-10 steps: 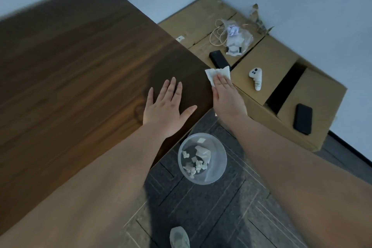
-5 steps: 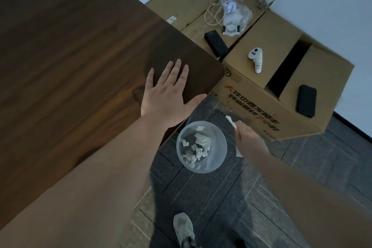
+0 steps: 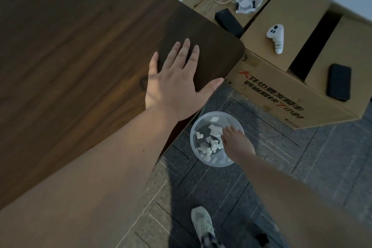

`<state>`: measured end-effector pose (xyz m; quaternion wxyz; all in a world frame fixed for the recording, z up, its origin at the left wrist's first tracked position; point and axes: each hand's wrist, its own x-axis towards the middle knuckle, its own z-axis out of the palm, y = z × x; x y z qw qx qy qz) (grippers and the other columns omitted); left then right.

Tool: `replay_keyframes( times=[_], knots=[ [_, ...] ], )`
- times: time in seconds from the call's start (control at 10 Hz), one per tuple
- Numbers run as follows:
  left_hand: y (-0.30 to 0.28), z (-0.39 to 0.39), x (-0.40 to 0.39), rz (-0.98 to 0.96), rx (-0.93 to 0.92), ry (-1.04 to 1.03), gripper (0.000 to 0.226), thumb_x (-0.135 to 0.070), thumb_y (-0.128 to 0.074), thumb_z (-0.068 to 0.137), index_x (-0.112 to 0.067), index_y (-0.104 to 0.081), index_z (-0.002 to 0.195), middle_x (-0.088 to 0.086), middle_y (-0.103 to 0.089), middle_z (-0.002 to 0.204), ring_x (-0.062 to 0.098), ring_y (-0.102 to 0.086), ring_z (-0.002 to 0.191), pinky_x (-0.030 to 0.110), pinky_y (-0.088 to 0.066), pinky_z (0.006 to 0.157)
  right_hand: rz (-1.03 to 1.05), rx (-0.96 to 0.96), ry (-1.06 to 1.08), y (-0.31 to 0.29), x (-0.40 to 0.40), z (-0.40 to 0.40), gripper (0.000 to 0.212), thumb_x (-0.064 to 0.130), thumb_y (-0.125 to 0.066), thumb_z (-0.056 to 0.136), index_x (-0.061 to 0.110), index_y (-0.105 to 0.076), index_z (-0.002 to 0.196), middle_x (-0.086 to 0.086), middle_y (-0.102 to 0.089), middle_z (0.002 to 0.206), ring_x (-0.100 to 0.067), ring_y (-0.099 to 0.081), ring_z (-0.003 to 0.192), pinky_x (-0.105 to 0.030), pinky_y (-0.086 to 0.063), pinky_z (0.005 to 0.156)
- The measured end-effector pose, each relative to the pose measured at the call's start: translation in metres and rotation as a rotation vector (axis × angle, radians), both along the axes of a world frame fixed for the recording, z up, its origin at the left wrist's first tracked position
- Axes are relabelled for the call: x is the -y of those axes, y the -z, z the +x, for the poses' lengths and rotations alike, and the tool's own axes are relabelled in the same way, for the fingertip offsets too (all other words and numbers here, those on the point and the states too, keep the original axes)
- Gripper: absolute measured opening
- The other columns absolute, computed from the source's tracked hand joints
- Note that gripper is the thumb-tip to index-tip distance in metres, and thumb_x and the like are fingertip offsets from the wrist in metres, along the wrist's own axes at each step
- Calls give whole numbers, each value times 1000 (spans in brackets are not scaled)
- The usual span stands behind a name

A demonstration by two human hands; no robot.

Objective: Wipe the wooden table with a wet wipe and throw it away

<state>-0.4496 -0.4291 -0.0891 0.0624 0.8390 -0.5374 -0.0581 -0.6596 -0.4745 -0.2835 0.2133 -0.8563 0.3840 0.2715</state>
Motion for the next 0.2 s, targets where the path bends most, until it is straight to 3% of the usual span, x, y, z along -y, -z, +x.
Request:
replay_keyframes(
  times=[0.1, 0.2],
  knots=[
    [-1, -1, 1, 1, -3, 11, 85, -76, -15, 84, -24, -14, 151, -2, -9, 161, 13, -3, 147, 48, -1, 116, 63, -82, -31, 6, -9, 1, 50, 29, -26, 102, 13, -18, 149, -7, -17, 159, -24, -10, 147, -41, -15, 119],
    [-1, 0, 0, 11, 7, 15, 85, -76, -14, 84, -24, -14, 151, -2, -10, 160, 14, -4, 147, 49, -2, 116, 240, -86, 6, 2, -19, 4, 50, 27, -31, 102, 14, -20, 149, -9, -23, 156, -28, -23, 143, -42, -26, 114]
  ],
)
